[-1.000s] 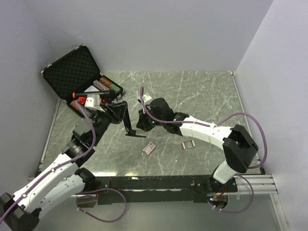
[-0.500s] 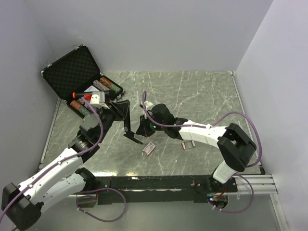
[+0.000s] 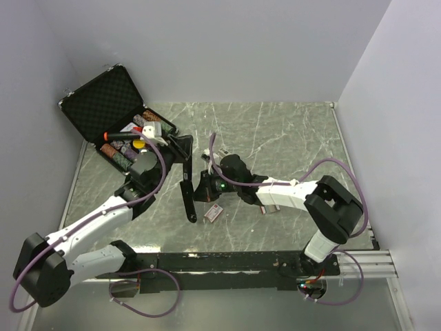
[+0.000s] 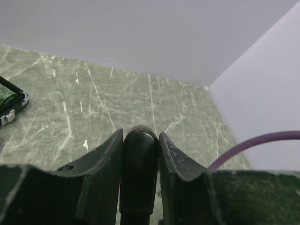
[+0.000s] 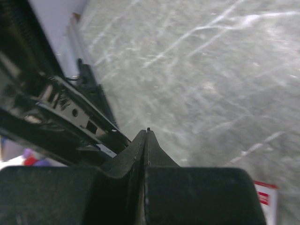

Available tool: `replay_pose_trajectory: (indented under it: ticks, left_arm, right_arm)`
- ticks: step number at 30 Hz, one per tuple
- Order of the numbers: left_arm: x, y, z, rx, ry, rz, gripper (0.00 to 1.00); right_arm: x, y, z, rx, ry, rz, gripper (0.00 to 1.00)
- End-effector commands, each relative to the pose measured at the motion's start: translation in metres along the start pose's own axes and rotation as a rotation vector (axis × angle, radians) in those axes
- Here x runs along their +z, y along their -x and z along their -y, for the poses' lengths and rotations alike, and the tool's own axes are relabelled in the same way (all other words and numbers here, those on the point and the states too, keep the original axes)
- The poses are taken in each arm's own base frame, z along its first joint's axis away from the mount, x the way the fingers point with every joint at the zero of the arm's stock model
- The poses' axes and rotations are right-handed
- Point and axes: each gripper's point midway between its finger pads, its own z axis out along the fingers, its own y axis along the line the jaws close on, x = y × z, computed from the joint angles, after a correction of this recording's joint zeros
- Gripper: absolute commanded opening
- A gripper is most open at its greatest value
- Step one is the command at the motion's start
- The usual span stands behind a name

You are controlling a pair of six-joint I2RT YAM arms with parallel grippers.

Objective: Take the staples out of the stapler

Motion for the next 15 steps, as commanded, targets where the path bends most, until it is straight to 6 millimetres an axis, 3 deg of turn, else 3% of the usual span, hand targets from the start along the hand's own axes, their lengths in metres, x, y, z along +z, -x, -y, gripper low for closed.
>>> replay_pose_trajectory:
  ticks: [1, 15]
  left_arm:
    - [0.015, 0.053, 0.029, -0.11, -0.055, 0.182, 0.01]
    - [0.027, 0.03, 0.023, -0.082, -0.006, 0.14, 0.01]
  right_arm:
    - [-0.002, 0.012, -0.04, 0.024, 0.182, 0.026, 0.0]
    - [0.004, 0.013, -0.055, 0.043, 0.233, -0.015, 0.0]
